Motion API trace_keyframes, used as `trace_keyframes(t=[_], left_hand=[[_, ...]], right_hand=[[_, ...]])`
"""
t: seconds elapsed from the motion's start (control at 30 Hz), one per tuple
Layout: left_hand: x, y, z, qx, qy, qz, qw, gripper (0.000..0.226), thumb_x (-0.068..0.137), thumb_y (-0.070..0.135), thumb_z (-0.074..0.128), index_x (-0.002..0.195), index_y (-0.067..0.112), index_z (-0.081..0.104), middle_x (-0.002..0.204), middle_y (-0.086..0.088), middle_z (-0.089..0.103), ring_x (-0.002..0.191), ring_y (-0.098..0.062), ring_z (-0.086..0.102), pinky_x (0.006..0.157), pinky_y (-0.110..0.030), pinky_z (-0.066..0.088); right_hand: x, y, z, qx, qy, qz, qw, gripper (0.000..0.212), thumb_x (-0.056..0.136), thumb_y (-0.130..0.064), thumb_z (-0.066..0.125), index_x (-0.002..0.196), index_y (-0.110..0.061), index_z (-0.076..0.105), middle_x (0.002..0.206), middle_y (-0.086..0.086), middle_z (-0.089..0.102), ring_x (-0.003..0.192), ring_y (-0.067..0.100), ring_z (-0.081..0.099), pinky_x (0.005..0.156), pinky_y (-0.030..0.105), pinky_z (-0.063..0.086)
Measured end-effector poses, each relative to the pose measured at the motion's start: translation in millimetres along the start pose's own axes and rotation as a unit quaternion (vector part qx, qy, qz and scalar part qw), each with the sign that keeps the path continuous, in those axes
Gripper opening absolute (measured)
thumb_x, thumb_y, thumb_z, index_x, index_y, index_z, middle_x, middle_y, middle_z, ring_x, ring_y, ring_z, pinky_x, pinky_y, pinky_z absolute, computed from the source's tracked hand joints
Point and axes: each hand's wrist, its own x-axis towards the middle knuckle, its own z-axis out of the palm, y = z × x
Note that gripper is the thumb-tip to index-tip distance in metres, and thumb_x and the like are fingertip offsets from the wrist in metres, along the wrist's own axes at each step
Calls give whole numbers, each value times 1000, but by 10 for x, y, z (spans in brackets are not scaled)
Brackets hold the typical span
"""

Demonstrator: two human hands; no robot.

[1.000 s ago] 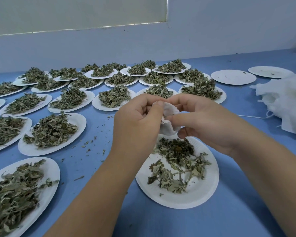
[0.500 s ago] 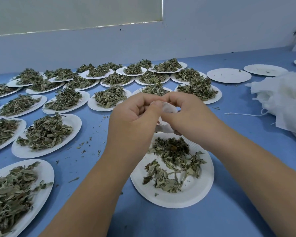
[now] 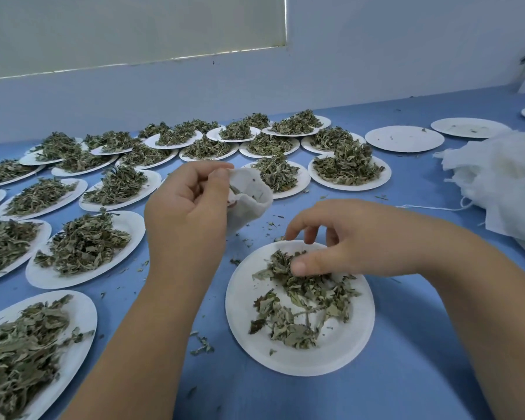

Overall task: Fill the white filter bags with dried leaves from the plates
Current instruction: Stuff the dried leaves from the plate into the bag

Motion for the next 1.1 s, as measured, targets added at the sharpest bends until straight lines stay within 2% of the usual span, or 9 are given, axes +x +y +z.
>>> trace_keyframes(t=[0.13, 0.27, 0.4, 0.53, 0.67, 0.9, 0.97, 1.03, 1.1], left_hand=[[-21, 11, 20, 0, -7, 19, 1000, 24, 95, 8, 58, 81, 25, 68, 67, 0, 59, 53, 3, 56, 49, -6, 45], [-6, -30, 12, 14, -18, 24, 999, 23, 95, 9, 58, 82, 26, 68, 68, -3, 61, 56, 2, 56, 50, -6, 46], [14, -89, -4, 47, -25, 37, 998, 23, 95, 13, 57, 84, 30, 69, 72, -7, 63, 60, -15, 57, 51, -10, 47], [31, -130, -12, 55, -30, 39, 997, 24, 95, 13, 57, 84, 31, 69, 65, -4, 58, 56, -9, 50, 49, -10, 44], [45, -148, -10, 61, -33, 40, 997, 21, 95, 14, 57, 87, 29, 70, 73, -11, 62, 59, -20, 53, 50, -13, 46], [72, -129, -25, 66, -42, 48, 996, 23, 95, 10, 57, 84, 27, 68, 71, -18, 55, 55, -4, 47, 49, -6, 44], [108, -138, -36, 75, -50, 50, 995, 23, 95, 12, 58, 84, 30, 68, 74, -18, 59, 59, -16, 53, 52, -18, 53], [154, -142, -45, 83, -58, 49, 994, 24, 94, 14, 59, 83, 32, 69, 73, -10, 59, 69, -32, 59, 60, -40, 60], [201, -153, -36, 95, -69, 56, 991, 23, 94, 14, 60, 83, 33, 69, 72, -5, 60, 73, -34, 60, 63, -47, 59]], right_hand=[[-23, -9, 31, -67, -34, 11, 997, 68, 58, -71, 73, 119, -56, 46, 108, -23, 47, 83, -7, 49, 69, 22, 41], [0, -53, 104, -124, -17, 9, 992, 73, 61, -66, 75, 127, -52, 46, 106, -23, 46, 82, -5, 44, 68, 23, 38], [5, -145, 164, -143, 8, 12, 990, 63, 68, -57, 76, 127, -49, 53, 97, -22, 41, 96, 5, 46, 74, 27, 42], [-1, -186, 192, -152, 1, 14, 988, 49, 78, -46, 73, 124, -44, 58, 112, -18, 56, 108, 9, 52, 74, 25, 42], [11, -194, 209, -158, 10, -3, 987, 34, 84, -38, 68, 118, -38, 65, 108, -12, 64, 96, 12, 61, 74, 27, 51], [47, -119, 196, -125, 32, -28, 991, 21, 84, -33, 66, 104, -33, 73, 93, -11, 69, 80, 11, 64, 71, 34, 56], [49, -87, 169, -76, 40, -25, 996, 19, 82, -34, 69, 101, -35, 74, 91, -15, 69, 76, 5, 64, 70, 30, 56], [52, -55, 140, -23, 50, -31, 998, 15, 79, -36, 72, 94, -38, 75, 84, -20, 69, 72, 0, 62, 67, 22, 55], [49, -33, 112, 30, 61, -40, 997, 10, 76, -36, 74, 86, -40, 75, 75, -22, 68, 63, -3, 60, 56, 14, 50]])
